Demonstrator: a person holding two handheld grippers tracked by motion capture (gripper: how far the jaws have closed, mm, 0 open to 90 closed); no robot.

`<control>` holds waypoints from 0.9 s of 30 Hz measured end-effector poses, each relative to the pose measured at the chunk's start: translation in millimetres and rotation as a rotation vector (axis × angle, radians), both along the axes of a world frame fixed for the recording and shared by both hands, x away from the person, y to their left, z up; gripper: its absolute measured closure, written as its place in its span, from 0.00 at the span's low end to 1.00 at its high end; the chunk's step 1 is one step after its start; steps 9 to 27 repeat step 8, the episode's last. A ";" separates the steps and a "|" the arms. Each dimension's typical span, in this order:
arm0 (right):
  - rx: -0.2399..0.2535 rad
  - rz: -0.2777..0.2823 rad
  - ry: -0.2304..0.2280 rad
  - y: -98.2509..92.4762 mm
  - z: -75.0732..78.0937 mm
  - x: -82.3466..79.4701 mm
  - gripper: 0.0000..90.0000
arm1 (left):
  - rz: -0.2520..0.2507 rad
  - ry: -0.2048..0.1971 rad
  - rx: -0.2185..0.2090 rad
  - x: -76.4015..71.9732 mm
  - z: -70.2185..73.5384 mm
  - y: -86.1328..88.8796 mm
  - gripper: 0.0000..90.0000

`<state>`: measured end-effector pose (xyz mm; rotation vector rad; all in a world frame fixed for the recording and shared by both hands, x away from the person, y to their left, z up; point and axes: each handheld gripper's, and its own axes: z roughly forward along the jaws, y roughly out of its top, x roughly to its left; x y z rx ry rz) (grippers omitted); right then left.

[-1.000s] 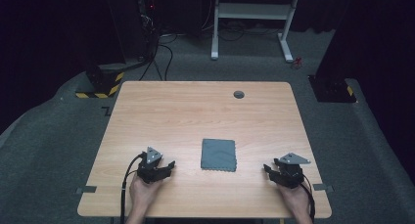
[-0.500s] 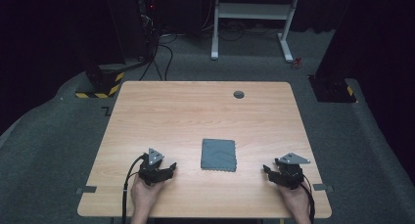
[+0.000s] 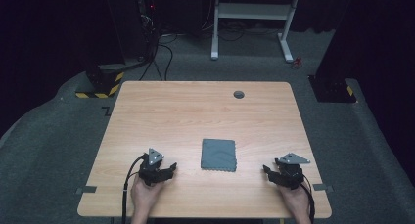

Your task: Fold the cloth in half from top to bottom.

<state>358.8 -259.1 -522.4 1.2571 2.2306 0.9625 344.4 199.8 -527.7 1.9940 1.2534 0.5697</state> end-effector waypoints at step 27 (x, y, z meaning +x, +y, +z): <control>-0.002 0.004 -0.003 0.0 -0.1 0.5 0.46 | 0.000 0.000 0.000 0.0 0.0 0.0 0.35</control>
